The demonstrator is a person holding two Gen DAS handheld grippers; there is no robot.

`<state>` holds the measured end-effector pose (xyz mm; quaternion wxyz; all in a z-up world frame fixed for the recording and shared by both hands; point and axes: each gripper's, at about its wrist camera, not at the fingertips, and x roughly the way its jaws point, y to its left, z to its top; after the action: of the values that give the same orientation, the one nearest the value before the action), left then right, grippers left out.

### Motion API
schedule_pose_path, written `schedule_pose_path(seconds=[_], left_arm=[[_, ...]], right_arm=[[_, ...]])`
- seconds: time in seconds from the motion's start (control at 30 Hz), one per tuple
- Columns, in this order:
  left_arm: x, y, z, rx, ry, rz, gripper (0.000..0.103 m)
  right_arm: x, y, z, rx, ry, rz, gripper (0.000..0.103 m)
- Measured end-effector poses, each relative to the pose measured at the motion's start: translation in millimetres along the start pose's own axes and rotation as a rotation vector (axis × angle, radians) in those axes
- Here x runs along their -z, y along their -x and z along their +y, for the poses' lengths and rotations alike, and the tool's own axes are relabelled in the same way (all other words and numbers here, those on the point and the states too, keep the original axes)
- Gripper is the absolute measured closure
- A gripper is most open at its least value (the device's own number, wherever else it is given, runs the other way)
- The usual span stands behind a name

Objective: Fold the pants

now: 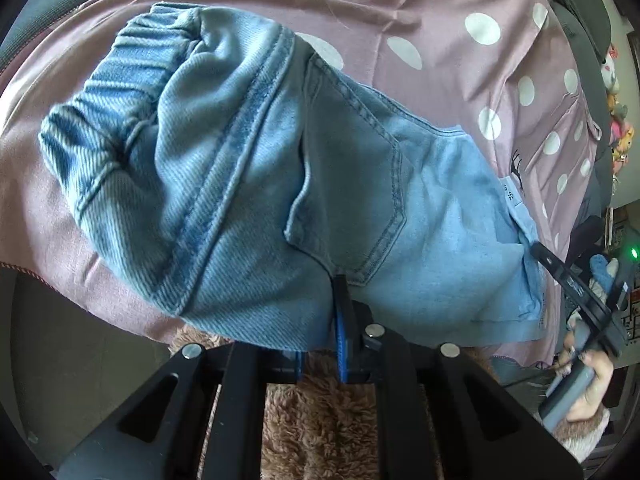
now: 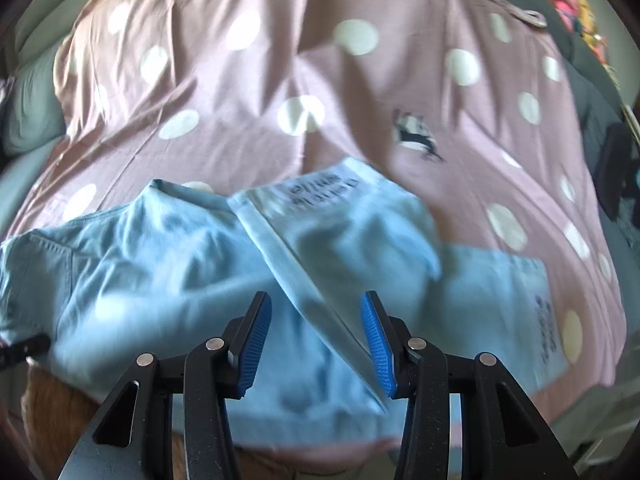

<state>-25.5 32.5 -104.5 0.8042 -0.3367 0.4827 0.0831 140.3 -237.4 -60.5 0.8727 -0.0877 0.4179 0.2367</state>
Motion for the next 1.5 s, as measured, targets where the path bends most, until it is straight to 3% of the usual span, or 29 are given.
schedule_pose_path(seconds=[0.17,0.2,0.23,0.3,0.4,0.5,0.57,0.7,0.77,0.9,0.97,1.03,1.13,1.23,1.37,1.43,1.5], left_arm=[[0,1,0,0.010,0.002,0.001,0.090],[-1,1,0,0.015,0.005,0.003,0.090],[-1,1,1,0.021,0.010,0.005,0.090],[0,4,5,0.029,0.010,0.010,0.091],[-1,5,5,0.033,0.008,0.013,0.091],[0,6,3,0.027,0.001,0.009,0.091],[1,6,1,0.022,-0.005,0.007,0.091],[1,7,2,0.032,0.003,0.014,0.092],[1,8,0,0.032,-0.005,0.022,0.092],[-4,15,-9,0.022,-0.043,0.011,0.092],[-13,20,-15,0.045,-0.055,0.000,0.092],[-24,24,-21,0.061,-0.067,-0.017,0.092],[-53,34,-36,0.076,-0.110,-0.072,0.092],[-83,51,-58,0.090,-0.150,-0.154,0.092],[-92,86,-64,0.136,-0.180,-0.254,0.091],[-84,89,-58,0.136,-0.187,-0.252,0.091],[-68,77,-50,0.112,-0.204,-0.184,0.090]], right_arm=[[-28,-46,29,0.032,0.072,0.067,0.059],[-30,-51,31,0.033,0.080,0.080,0.069],[-32,-59,32,0.049,0.090,0.096,0.087],[-36,-65,26,0.088,0.087,0.087,0.095],[-51,-45,-11,0.025,-0.051,0.021,0.098],[-58,-4,-69,-0.006,-0.253,-0.108,0.098],[-44,25,-110,0.016,-0.374,-0.177,0.098],[9,49,-166,0.069,-0.556,-0.220,0.098],[43,50,-187,0.098,-0.639,-0.197,0.098],[101,24,-214,0.010,-0.786,-0.073,0.098],[115,11,-216,0.026,-0.817,-0.008,0.098],[118,10,-219,0.010,-0.842,-0.001,0.098],[90,14,-218,-0.020,-0.806,-0.050,0.098],[35,23,-213,-0.072,-0.725,-0.139,0.098],[-34,59,-209,-0.136,-0.645,-0.290,0.099],[-47,89,-208,-0.158,-0.617,-0.392,0.099],[-38,105,-212,-0.135,-0.606,-0.441,0.099]])
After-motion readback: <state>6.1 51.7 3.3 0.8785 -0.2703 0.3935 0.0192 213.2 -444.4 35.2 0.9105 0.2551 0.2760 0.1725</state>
